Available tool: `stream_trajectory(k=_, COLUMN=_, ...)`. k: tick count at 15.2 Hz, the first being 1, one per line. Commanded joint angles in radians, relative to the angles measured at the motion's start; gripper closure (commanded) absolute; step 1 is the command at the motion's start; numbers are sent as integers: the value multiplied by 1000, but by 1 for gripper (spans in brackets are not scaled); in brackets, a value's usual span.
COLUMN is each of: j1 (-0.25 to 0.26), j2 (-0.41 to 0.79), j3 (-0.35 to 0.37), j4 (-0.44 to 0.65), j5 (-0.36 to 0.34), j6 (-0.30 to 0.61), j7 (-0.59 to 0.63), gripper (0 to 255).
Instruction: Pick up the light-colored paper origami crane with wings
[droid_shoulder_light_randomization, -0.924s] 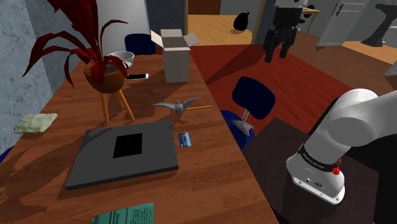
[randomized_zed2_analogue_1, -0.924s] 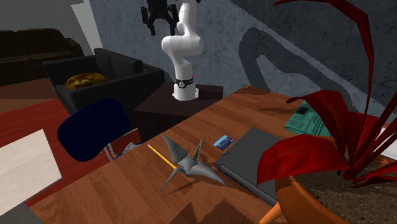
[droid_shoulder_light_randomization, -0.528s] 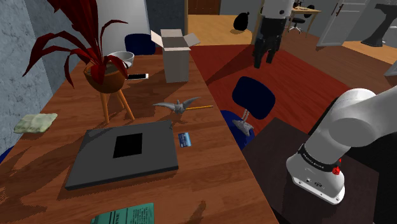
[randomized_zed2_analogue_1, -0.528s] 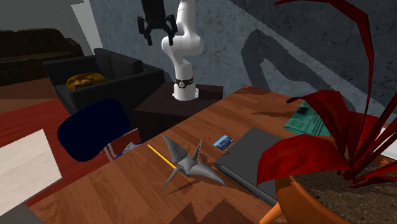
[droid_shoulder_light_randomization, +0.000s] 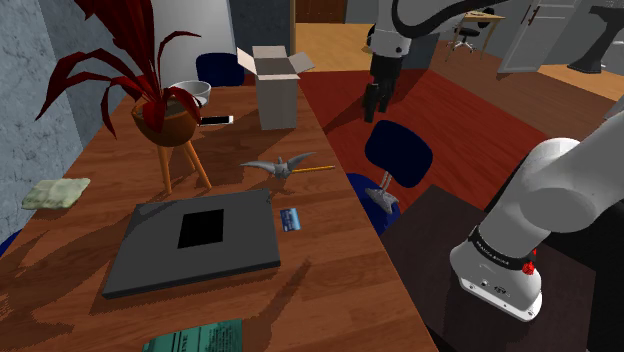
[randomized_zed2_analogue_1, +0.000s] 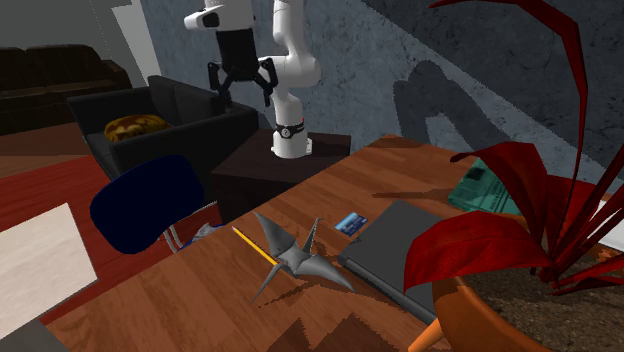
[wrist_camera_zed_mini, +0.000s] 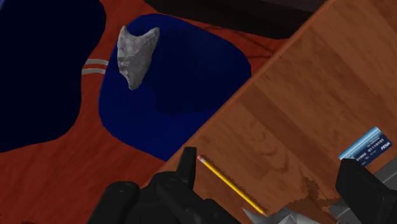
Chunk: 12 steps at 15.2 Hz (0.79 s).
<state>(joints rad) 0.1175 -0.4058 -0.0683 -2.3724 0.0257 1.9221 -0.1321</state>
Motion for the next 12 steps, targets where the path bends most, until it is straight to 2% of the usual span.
stream_trajectory(k=1, j1=14, j2=57, j3=-7, j4=9, j5=4, j6=61, j7=-55, gripper=0)
stream_trajectory(k=12, j1=85, j2=432, j3=9, j4=179, j5=67, j6=325, j7=-316, gripper=0)
